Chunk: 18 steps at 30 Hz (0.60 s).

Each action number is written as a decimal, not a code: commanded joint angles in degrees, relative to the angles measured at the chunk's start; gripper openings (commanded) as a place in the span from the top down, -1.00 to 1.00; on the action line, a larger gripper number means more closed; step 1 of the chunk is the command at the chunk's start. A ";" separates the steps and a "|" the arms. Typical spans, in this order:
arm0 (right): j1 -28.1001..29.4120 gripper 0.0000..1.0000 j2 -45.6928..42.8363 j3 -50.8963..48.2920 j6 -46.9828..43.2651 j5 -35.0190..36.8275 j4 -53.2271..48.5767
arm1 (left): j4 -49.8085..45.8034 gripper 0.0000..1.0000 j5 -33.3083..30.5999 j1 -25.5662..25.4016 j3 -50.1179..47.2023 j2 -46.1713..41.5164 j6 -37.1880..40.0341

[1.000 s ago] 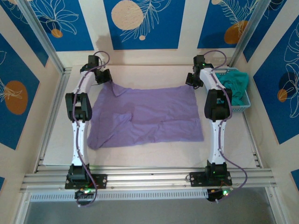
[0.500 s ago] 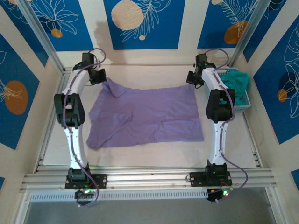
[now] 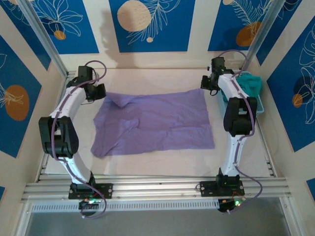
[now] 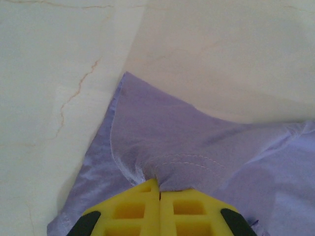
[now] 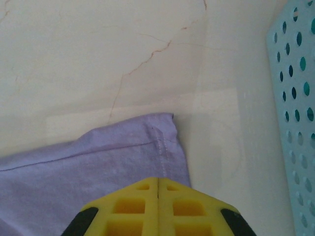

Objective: Fold the inside-out t-shirt

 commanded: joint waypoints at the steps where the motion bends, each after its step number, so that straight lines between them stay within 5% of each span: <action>1: 0.08 0.51 3.58 5.03 2.48 -1.12 -2.14 | 2.69 1.00 0.05 0.23 -0.25 -0.38 -0.20; 6: 0.52 0.17 11.36 15.57 5.24 0.15 -8.28 | 3.10 1.00 0.87 0.23 1.41 2.37 -0.23; 18: 1.00 0.10 24.59 32.90 6.45 1.51 -19.31 | 4.04 1.00 2.54 0.23 2.36 3.79 -0.02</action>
